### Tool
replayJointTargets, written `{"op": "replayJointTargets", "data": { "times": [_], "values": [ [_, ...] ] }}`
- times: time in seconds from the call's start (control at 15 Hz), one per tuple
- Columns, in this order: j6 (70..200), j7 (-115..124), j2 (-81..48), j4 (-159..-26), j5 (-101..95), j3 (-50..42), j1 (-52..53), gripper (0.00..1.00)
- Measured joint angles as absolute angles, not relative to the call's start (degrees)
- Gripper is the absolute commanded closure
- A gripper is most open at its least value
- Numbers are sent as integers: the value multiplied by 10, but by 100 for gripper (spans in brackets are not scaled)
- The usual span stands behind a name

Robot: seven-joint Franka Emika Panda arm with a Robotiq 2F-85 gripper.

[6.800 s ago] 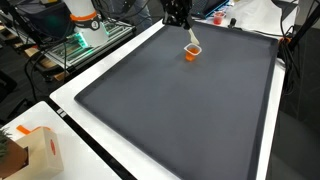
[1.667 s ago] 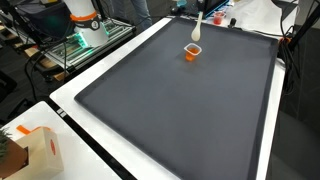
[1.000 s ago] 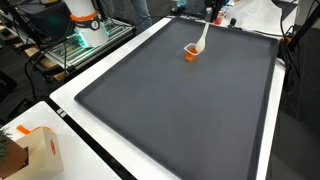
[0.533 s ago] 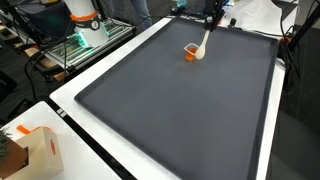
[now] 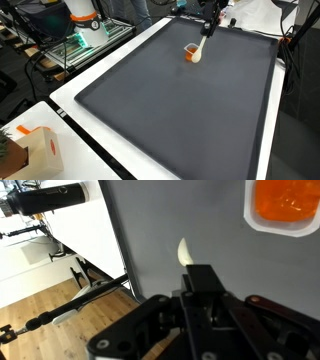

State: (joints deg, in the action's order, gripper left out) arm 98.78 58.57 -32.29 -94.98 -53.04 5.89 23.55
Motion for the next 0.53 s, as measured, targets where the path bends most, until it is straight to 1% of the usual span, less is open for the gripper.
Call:
{"op": "replayJointTargets", "data": {
  "times": [0.53],
  "values": [
    [985,537,-346,-935,-530,61,235,97]
  ]
}}
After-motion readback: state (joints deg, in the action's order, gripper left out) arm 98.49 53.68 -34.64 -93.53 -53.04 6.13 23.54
